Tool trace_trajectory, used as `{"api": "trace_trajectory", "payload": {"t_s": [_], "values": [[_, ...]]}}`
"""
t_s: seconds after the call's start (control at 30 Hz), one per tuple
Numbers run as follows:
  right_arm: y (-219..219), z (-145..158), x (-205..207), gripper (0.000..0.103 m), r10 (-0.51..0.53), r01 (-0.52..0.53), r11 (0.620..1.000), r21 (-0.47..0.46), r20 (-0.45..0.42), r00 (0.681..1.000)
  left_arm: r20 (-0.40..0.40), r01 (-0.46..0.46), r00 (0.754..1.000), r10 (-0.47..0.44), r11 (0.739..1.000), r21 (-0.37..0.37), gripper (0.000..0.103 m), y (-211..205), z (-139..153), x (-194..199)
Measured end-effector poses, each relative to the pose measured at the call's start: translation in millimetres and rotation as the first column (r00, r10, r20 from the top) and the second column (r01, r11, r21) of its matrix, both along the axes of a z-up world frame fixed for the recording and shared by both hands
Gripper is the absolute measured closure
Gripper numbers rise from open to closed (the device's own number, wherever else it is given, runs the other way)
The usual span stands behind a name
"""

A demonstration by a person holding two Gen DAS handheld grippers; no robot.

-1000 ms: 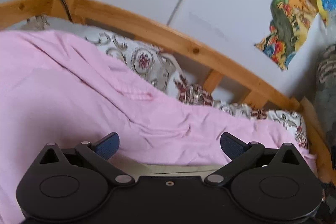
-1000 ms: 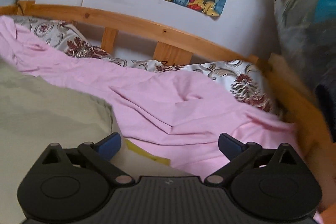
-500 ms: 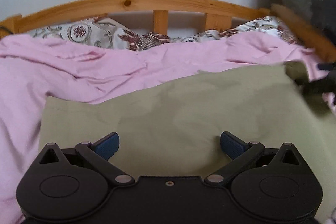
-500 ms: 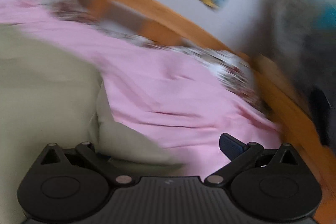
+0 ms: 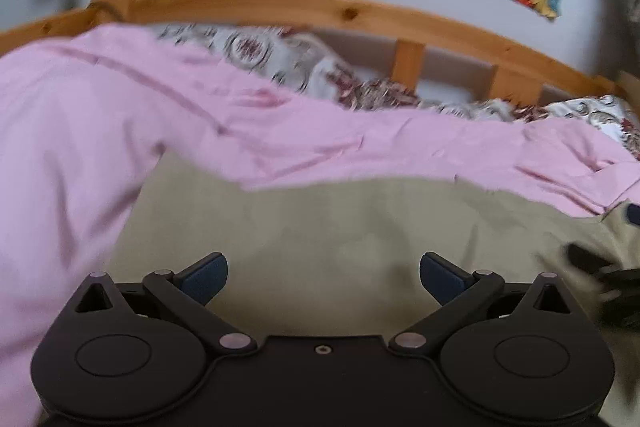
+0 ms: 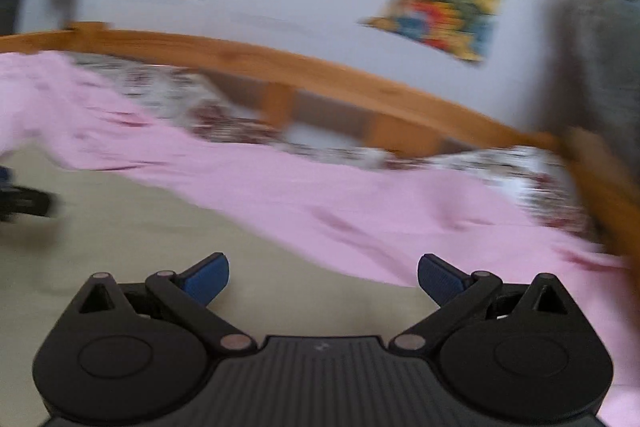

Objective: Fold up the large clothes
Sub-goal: 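Open both tools and smooth the folded jacket flat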

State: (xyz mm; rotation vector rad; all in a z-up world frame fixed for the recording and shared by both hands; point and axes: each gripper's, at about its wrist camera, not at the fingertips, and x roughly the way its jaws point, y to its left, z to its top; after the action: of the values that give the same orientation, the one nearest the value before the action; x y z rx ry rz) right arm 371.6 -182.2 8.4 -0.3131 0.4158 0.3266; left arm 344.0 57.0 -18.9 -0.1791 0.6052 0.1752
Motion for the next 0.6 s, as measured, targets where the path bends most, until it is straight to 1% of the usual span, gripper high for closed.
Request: {"api": "trace_trajectory", "payload": {"t_s": [0.03, 0.1, 0.17, 0.2, 0.23, 0.3, 0.33, 0.4, 0.47, 0.53, 0.6], "values": [[11, -8, 3, 0.000, 0.022, -0.022, 1.000, -0.010, -0.002, 1.000, -0.014, -0.004, 1.000, 0.004, 1.000, -0.002, 0.001, -3, -3, -1], [30, -25, 14, 0.000, 0.034, -0.033, 0.997, -0.074, 0.010, 0.999, -0.024, 0.006, 1.000, -0.005, 0.999, 0.034, 0.001, -8, -11, 0], [43, -38, 22, 0.000, 0.018, -0.006, 0.990, -0.144, 0.087, 0.996, -0.013, 0.011, 1.000, -0.010, 0.996, 0.085, 0.001, -12, -18, 4], [46, -44, 25, 0.000, 0.010, 0.010, 0.986, -0.168, 0.116, 0.993, -0.010, 0.013, 1.000, -0.012, 0.995, 0.095, 0.001, -13, -22, 9], [48, -51, 29, 0.000, 0.002, 0.023, 0.983, -0.180, 0.135, 0.991, -0.007, 0.016, 1.000, -0.015, 0.995, 0.099, 0.001, -13, -26, 14], [46, -61, 44, 0.000, -0.038, 0.062, 0.982, -0.176, 0.137, 0.990, 0.013, 0.009, 1.000, -0.011, 0.995, 0.104, 0.001, -9, -35, 24], [44, -65, 52, 0.000, -0.073, 0.094, 0.981, -0.172, 0.129, 0.989, 0.025, 0.002, 1.000, -0.005, 0.995, 0.095, 0.001, -6, -40, 29], [37, -71, 67, 0.000, -0.144, 0.158, 0.975, -0.157, 0.098, 0.985, 0.029, 0.002, 1.000, -0.003, 0.999, 0.054, 0.001, 0, -47, 37], [23, -73, 83, 0.000, -0.188, 0.190, 0.975, -0.112, 0.033, 0.982, 0.021, 0.001, 1.000, -0.002, 0.999, 0.039, 0.001, 2, -50, 42], [8, -75, 95, 0.000, -0.179, 0.177, 0.983, -0.046, -0.042, 0.983, 0.021, 0.003, 1.000, -0.004, 0.999, 0.036, 0.000, 2, -51, 43], [-5, -71, 98, 0.000, -0.160, 0.163, 0.986, 0.024, -0.092, 0.983, 0.026, 0.005, 1.000, -0.005, 1.000, 0.015, 0.001, 6, -47, 38]]}}
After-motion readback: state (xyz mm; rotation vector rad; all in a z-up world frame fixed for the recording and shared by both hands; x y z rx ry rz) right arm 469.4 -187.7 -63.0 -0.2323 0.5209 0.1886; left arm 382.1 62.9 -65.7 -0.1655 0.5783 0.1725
